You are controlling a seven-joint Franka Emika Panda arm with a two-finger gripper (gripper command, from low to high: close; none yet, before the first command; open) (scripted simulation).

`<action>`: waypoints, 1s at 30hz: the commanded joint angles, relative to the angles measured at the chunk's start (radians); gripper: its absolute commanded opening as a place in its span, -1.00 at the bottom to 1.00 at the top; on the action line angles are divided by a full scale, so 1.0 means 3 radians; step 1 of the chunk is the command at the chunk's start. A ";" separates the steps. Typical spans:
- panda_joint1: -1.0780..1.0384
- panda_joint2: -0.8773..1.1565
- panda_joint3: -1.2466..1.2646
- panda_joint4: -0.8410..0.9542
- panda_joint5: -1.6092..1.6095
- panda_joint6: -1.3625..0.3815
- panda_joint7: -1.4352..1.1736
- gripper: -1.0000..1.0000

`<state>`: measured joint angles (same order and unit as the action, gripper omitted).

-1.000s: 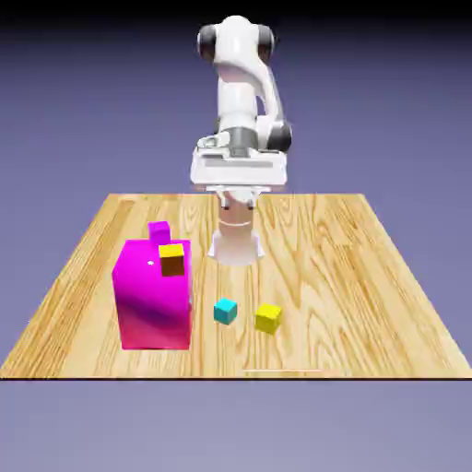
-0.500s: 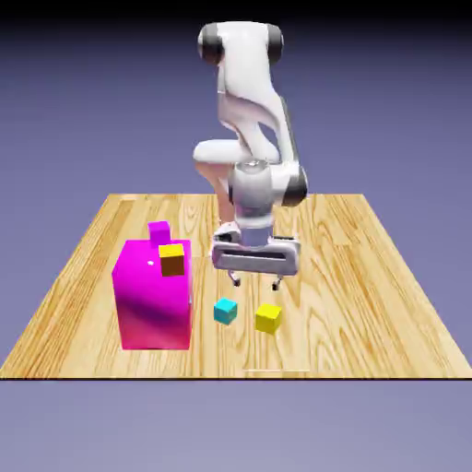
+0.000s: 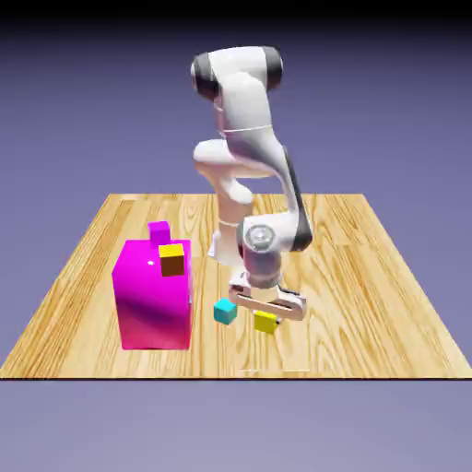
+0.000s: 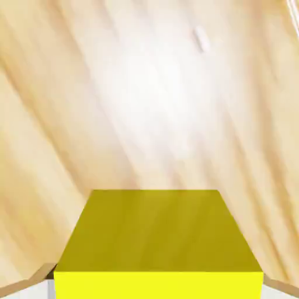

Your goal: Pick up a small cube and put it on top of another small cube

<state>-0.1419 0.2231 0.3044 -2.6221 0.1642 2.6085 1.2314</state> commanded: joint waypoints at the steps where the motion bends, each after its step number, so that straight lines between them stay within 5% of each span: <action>1: -0.0028 -0.0121 0.0024 0.0002 0.0023 -0.0123 -0.0014 -1.00; 16: -0.0390 -0.1774 -0.0573 0.0460 -0.1234 -0.1585 0.0592 -1.00; 26: -0.1148 -0.2113 -0.1459 0.0859 -0.0157 -0.2866 0.0702 -1.00; 30: -0.1123 -0.2031 -0.1435 0.0377 -0.0108 -0.2302 0.0660 -1.00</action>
<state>-0.4788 -0.3863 -0.1260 -2.5091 0.1341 1.9184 1.4286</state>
